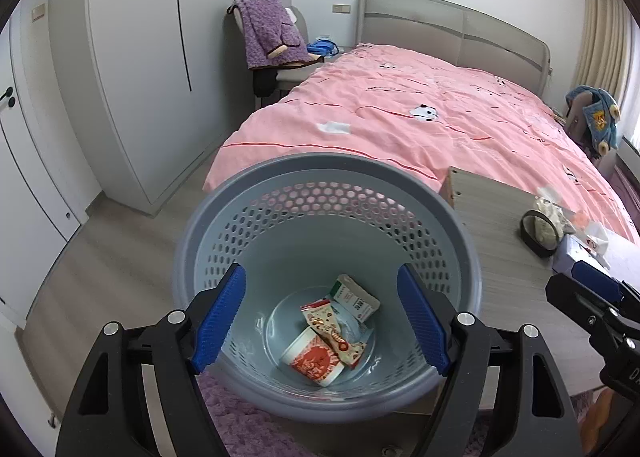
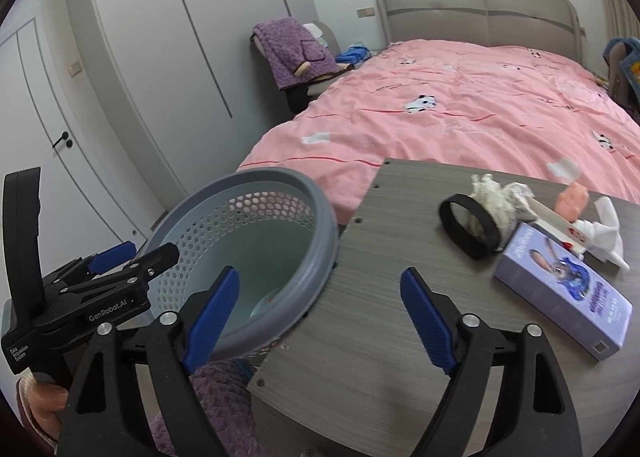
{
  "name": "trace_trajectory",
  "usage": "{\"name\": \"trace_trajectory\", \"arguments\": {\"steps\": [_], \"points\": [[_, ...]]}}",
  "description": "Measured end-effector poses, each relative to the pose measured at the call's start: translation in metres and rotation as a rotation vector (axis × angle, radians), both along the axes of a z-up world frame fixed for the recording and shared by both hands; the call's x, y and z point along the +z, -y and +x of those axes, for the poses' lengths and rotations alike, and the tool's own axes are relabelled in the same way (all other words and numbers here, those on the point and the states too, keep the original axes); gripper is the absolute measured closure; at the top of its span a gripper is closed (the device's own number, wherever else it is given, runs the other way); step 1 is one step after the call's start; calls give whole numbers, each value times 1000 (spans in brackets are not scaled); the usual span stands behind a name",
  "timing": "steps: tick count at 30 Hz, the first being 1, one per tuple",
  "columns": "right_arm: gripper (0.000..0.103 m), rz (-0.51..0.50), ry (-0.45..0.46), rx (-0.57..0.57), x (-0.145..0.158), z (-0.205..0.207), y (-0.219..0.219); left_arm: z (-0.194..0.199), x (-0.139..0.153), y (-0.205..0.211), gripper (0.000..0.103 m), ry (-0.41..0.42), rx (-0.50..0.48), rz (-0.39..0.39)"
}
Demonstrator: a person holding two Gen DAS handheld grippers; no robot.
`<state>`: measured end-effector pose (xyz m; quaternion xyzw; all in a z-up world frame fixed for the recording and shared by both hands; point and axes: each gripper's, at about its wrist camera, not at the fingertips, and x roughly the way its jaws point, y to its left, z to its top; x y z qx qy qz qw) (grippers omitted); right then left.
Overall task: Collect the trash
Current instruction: 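Move both tools back toward the table, then grasp the purple Zootopia toothpaste box with the right tool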
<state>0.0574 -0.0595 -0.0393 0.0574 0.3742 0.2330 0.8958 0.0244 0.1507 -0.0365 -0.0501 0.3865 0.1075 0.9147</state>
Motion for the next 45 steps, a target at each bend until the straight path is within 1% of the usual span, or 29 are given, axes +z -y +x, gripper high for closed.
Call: {"name": "trace_trajectory", "arguments": {"steps": [6,8,13,20,29,33,39,43,45], "points": [[20,-13,-11,-47,2,-1,22,1,4,21,28,2,-57,-16],[20,-19,-1,-69,5,-3,32,3,7,29,28,4,-85,-23],[19,28,19,-131,8,-9,63,8,13,56,28,2,-146,-19],[19,29,22,-187,6,-16,105,18,12,100,28,-12,-212,-8],[19,45,12,-309,-5,-23,181,33,16,156,28,-16,-267,28],[19,44,-9,-345,-15,-22,205,39,12,176,28,-33,-295,41],[19,43,-33,-337,-28,-15,224,44,8,194,28,-51,-305,49],[19,41,-44,-284,-32,-4,222,46,6,195,28,-60,-296,61],[19,24,-46,-253,-33,3,217,46,6,194,28,-62,-284,61]]}}
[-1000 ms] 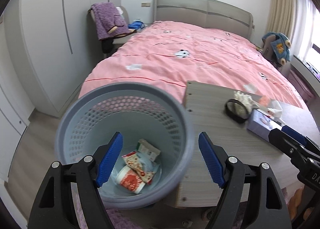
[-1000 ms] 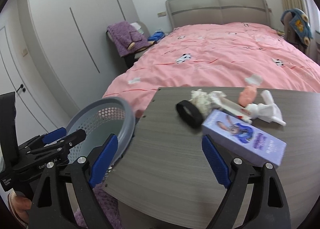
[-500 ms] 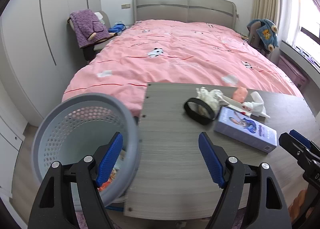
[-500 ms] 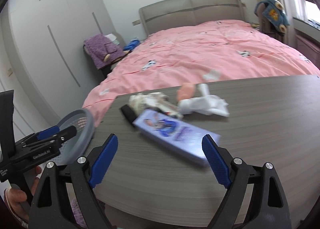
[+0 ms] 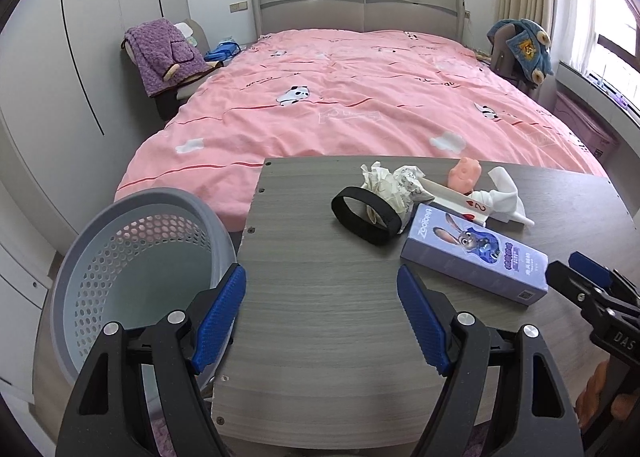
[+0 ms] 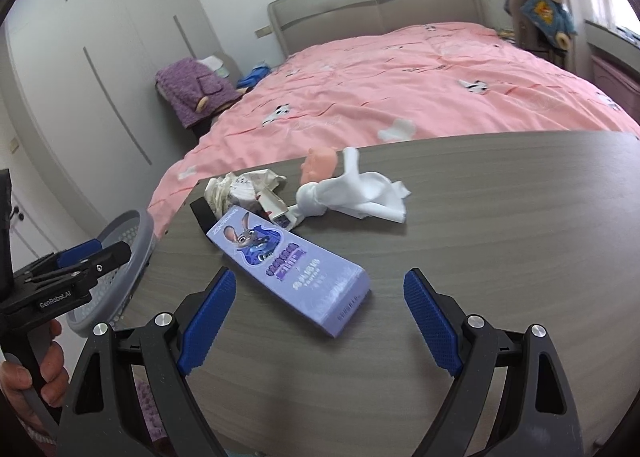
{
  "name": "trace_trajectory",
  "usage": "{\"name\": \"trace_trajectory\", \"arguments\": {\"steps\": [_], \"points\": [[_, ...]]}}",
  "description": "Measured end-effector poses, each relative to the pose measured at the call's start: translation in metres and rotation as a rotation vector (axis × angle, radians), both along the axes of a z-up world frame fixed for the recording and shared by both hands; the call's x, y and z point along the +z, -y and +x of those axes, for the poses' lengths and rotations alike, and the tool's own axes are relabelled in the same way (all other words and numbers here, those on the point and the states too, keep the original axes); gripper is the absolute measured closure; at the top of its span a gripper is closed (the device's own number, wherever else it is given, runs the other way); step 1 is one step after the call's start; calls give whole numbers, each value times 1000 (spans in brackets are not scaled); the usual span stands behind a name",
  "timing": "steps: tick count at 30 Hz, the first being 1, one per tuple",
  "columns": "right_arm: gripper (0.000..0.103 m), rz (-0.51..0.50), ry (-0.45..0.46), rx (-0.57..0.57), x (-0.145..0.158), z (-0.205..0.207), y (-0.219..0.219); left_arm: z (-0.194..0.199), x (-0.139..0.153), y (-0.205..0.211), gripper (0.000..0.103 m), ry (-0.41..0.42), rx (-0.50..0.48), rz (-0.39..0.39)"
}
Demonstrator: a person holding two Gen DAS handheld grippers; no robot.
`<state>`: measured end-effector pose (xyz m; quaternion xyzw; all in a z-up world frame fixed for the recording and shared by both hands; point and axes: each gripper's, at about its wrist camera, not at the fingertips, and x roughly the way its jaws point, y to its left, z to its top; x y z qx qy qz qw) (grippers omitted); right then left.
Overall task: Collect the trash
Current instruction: 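Grasp the purple Zootopia toothpaste box with the right tool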
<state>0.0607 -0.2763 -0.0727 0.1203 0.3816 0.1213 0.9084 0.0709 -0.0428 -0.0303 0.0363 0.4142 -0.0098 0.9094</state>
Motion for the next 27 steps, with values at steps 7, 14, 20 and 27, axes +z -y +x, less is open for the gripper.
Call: {"name": "trace_trajectory", "arguments": {"steps": [7,14,20,27], "points": [[19,-21,-26,97,-6,22,-17,2,3,-10,28,0,38,-4],[19,-76,-55,171,-14,36,-32,1,5,-18,28,8,53,-9],[19,-77,-68,217,-14,26,-41,1,6,-23,28,10,70,-14],[19,-45,-107,314,-17,6,-63,4,4,-31,28,8,92,-19]]}}
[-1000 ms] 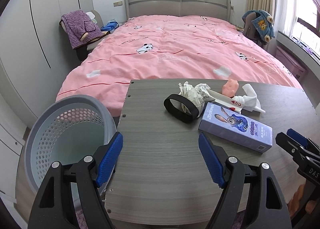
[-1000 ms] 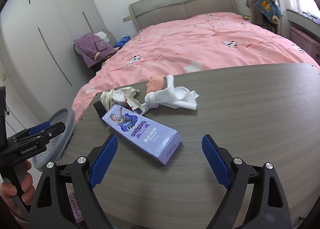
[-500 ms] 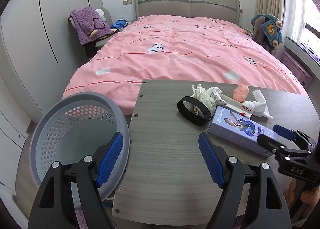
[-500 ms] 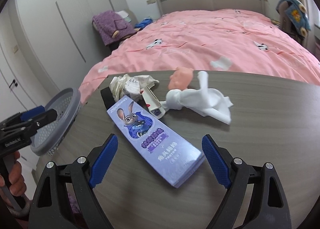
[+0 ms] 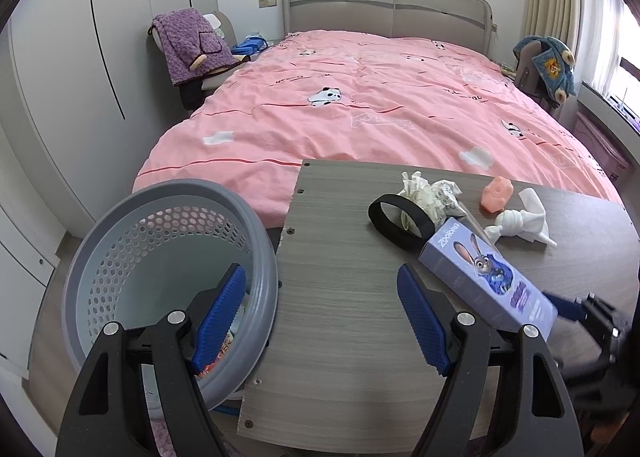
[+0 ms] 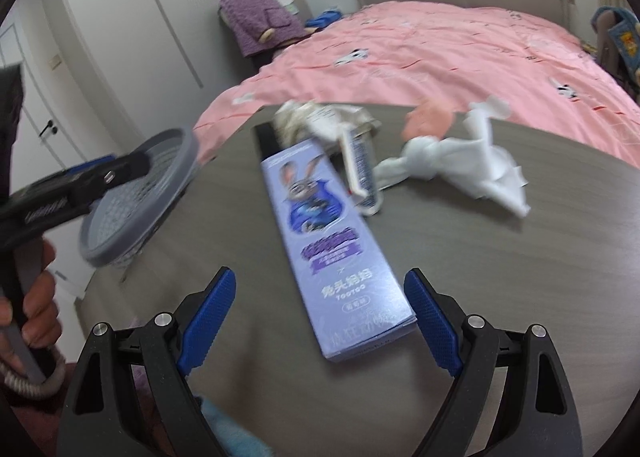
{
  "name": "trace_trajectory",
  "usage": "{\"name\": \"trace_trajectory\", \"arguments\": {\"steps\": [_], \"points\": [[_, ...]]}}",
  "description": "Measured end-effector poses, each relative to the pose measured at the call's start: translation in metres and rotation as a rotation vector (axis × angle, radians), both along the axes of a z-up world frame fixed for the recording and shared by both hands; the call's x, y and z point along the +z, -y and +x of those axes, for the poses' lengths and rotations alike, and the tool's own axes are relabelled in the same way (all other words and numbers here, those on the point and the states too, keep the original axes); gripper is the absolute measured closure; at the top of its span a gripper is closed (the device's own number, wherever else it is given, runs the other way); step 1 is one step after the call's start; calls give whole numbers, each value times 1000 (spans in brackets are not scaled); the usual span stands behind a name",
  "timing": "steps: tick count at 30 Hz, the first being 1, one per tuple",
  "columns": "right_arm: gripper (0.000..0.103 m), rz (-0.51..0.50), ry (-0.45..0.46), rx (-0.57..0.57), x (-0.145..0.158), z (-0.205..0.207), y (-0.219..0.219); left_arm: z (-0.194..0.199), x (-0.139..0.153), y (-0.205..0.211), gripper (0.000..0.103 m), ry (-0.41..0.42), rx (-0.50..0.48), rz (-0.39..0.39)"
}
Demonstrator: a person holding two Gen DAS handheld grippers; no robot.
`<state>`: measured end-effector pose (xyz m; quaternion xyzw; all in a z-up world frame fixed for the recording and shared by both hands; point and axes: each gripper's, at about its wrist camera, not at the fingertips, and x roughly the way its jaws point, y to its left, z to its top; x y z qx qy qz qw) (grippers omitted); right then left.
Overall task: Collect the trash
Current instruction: 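Grasp the purple Zootopia toothpaste box with the right tool, then grasp the black band with the left tool while the right tool holds the box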
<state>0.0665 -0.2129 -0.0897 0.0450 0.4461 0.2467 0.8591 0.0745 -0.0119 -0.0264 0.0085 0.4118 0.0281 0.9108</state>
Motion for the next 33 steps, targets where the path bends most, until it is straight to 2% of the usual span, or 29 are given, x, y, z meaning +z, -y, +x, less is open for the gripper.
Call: {"name": "trace_trajectory", "arguments": {"steps": [4,11,16,20,27,33], "points": [[19,2,11,5,4,-1,-11,0,0,-5,28,1,13,-5],[20,-71,32,-34,2,19,-28,-1,0,-13,28,2,24,-14],[36,-146,30,-36,-6,25,-41,-1,-1,-16,28,1,28,-18],[58,-165,40,-30,-7,22,-45,-1,-3,-18,28,-4,29,-25],[59,-101,51,-50,1,4,-37,-1,-4,-18,28,-9,30,-29],[59,-24,69,-120,14,-14,-18,1,-11,-10,28,-26,6,-35]]}}
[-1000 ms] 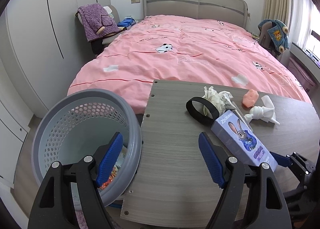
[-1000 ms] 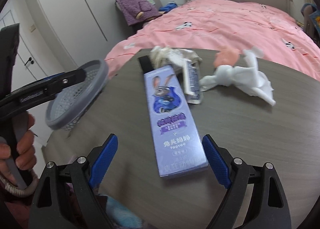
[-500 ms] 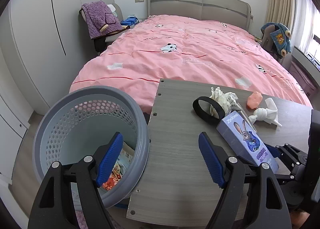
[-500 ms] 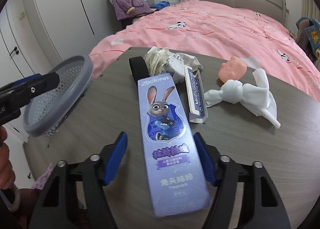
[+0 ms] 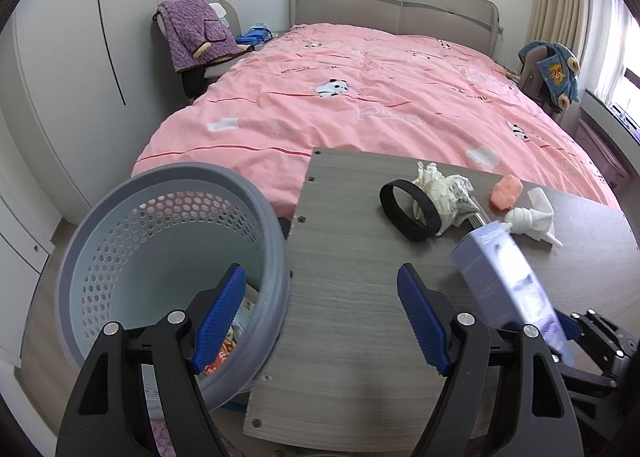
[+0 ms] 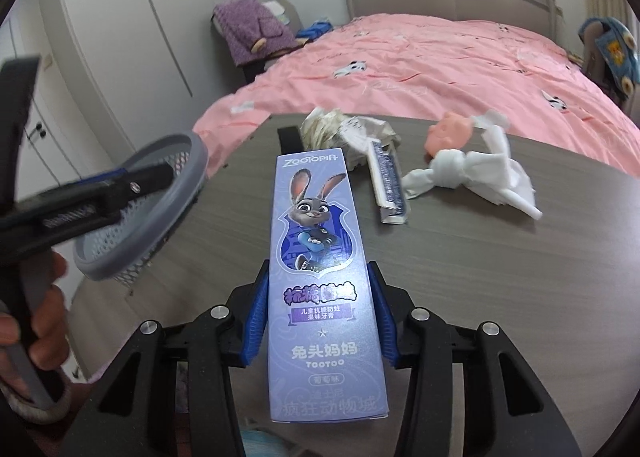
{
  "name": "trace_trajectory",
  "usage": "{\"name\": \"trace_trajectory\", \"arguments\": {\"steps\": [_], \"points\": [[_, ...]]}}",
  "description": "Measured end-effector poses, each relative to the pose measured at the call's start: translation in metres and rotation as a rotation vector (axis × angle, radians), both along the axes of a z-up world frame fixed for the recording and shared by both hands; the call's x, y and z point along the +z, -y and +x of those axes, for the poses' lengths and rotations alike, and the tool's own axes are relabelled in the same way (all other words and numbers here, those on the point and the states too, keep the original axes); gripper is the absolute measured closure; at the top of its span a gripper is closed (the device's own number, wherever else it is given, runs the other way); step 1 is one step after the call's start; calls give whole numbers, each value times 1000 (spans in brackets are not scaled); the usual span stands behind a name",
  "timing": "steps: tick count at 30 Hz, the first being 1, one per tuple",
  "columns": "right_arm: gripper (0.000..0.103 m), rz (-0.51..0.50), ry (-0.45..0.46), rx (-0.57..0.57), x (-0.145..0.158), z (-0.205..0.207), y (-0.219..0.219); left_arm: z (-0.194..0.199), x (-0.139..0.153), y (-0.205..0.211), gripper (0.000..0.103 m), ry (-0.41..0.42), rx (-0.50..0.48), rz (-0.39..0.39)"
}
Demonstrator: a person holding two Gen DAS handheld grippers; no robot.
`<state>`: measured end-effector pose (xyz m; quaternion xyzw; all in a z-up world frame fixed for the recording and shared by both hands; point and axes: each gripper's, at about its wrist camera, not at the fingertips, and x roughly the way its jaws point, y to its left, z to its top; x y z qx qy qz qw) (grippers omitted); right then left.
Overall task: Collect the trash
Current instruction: 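Grasp the black band with the left tool while the right tool holds the box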
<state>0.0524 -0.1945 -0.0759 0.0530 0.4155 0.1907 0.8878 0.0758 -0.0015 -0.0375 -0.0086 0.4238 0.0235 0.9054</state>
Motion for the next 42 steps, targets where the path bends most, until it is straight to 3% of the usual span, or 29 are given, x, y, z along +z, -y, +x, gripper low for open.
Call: {"name": "trace_trajectory", "arguments": {"steps": [11,31,39,42], "points": [[58,48,31,-192,9,-9,54,31,-17,30,28,-32,-76,-19],[58,106,3,-253,-7,0,78,87,-44,61,29,-54,-120,-47],[58,108,-3,-252,-8,1,77,87,-44,59,78,-71,-148,-90],[58,106,-3,-251,-8,1,77,86,-44,57,86,-75,-152,-101]]}}
